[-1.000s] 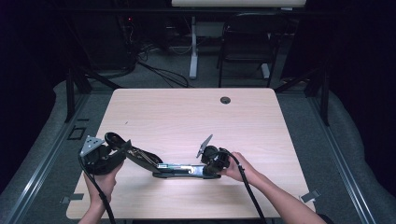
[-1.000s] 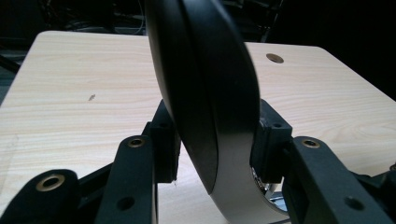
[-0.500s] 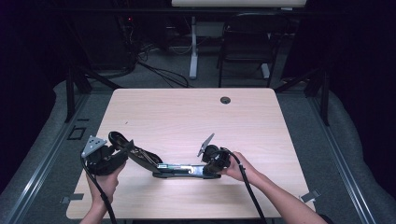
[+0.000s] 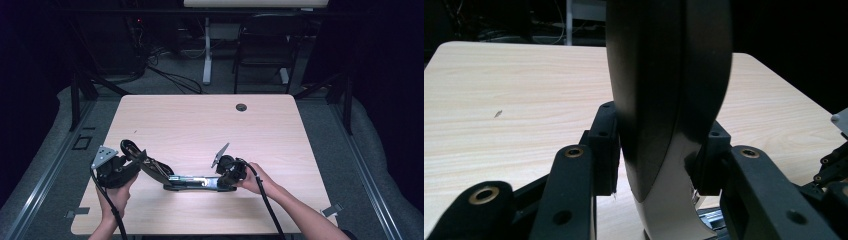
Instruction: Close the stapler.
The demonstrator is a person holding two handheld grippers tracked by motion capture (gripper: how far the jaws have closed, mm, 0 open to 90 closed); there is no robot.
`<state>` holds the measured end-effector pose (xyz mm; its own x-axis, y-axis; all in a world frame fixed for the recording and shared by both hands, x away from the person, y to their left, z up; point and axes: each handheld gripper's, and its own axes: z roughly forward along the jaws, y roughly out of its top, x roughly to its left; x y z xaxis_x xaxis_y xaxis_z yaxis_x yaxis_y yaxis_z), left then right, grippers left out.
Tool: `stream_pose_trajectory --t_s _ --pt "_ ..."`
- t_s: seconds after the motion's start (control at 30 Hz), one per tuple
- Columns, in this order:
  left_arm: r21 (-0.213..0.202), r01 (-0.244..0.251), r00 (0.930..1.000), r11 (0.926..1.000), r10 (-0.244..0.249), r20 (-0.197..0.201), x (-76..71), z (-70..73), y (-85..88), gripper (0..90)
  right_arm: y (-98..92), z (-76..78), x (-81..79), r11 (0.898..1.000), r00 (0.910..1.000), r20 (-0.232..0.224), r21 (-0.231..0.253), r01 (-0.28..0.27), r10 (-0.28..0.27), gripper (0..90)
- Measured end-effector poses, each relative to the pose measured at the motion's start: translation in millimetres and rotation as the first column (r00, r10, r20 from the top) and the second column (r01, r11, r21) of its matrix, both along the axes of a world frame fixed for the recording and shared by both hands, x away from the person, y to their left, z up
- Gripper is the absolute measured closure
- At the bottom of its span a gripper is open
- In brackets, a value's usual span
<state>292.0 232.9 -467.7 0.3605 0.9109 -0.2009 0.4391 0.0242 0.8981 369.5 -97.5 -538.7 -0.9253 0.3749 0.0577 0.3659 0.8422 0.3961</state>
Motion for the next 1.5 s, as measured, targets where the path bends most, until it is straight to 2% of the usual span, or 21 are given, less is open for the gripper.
stream_pose_trajectory --t_s 0.33,0.8,0.93,1.03,1.33,1.5 --pt "0.036 0.032 0.9992 0.9989 -0.032 0.024 -0.6 5.0 -14.1 62.3 -0.9 0.5 1.8 1.0 1.0 -0.009 -0.007 0.001 -0.001 90.0" --pt "0.053 0.047 0.9975 0.9975 -0.05 0.05 -1.1 5.7 -26.0 61.2 -1.0 0.4 2.4 1.0 0.9997 -0.022 -0.001 0.006 -0.006 90.0" --pt "0.062 0.082 0.996 0.9947 -0.084 0.029 1.2 3.5 -30.9 59.0 -1.2 0.7 2.5 1.0 0.9998 -0.021 -0.008 0.004 -0.004 90.0" --pt "0.079 0.091 0.9953 0.9927 -0.093 0.025 1.4 3.4 -34.6 58.4 -0.9 0.2 2.2 1.0 0.9998 -0.02 0.001 0.006 -0.006 90.0" --pt "0.083 0.115 0.9933 0.9899 -0.115 -0.004 4.9 -1.1 -37.3 57.3 -1.2 0.4 2.3 1.0 0.9997 -0.023 0.0 0.008 -0.008 90.0" --pt "0.084 0.128 0.9917 0.9882 -0.129 -0.001 5.3 -1.6 -38.3 56.7 -1.2 0.4 2.3 1.0 0.9997 -0.023 0.0 0.008 -0.008 90.0"
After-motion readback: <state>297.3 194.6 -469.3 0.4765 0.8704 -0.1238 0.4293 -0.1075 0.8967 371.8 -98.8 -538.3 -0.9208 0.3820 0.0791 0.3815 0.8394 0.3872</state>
